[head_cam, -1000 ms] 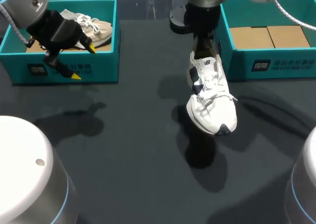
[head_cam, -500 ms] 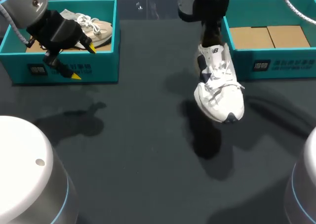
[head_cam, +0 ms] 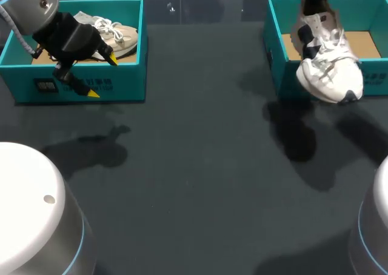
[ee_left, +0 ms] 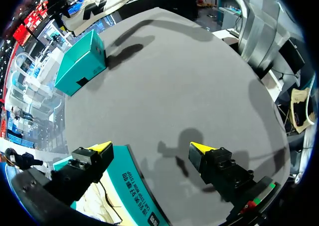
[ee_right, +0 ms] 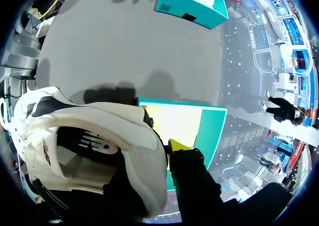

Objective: Take the shoe out of the shoebox, open the shoe tongue, remove and reinsert the insole, then place the shoe into the shoebox

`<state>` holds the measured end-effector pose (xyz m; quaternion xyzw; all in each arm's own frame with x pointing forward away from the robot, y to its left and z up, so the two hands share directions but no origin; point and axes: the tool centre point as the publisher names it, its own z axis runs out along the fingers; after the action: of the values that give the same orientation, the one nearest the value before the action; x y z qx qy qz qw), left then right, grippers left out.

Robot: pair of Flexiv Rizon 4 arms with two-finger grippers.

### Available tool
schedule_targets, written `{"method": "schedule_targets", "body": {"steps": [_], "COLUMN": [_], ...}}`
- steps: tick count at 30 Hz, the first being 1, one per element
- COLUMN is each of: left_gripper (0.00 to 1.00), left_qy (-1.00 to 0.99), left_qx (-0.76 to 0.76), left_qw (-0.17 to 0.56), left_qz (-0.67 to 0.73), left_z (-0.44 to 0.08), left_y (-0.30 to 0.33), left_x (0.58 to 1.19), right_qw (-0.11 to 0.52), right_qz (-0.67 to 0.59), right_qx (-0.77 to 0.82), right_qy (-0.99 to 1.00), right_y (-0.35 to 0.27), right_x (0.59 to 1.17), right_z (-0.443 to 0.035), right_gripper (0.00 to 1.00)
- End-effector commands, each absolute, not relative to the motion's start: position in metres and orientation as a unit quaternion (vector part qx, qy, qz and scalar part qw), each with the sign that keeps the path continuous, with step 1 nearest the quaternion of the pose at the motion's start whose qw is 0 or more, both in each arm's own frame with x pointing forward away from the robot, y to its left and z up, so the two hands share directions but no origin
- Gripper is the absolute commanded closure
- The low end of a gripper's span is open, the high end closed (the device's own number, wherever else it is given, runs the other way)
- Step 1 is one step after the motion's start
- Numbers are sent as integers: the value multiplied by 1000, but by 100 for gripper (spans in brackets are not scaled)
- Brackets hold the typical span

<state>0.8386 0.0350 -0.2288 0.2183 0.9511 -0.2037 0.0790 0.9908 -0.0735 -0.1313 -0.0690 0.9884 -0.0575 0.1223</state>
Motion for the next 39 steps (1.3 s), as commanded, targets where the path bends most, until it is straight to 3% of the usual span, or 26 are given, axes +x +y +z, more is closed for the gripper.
{"method": "schedule_targets", "body": {"steps": [1, 8, 24, 34, 39], "left_gripper": [0, 0, 0, 0, 0], "left_qy": [951, 951, 951, 951, 951], "left_qx": [218, 218, 218, 218, 218], "left_qw": [79, 79, 79, 79, 79], "left_qz": [-202, -202, -202, -202, -202], "left_z": [-229, -229, -229, -229, -229], "left_y": [35, 35, 35, 35, 35], "left_x": [838, 838, 838, 838, 838], "right_qw": [114, 134, 134, 162, 145], "right_qz": [-44, -46, -46, -39, -28], "right_qx": [-83, -86, -86, -76, -81], "right_qy": [989, 986, 986, 983, 986], "right_y": [-126, -169, -169, -269, -297], "right_x": [1018, 1048, 1048, 1105, 1122], "right_z": [-123, -111, -111, -111, -123], "right_gripper": [100, 100, 100, 100, 100]}}
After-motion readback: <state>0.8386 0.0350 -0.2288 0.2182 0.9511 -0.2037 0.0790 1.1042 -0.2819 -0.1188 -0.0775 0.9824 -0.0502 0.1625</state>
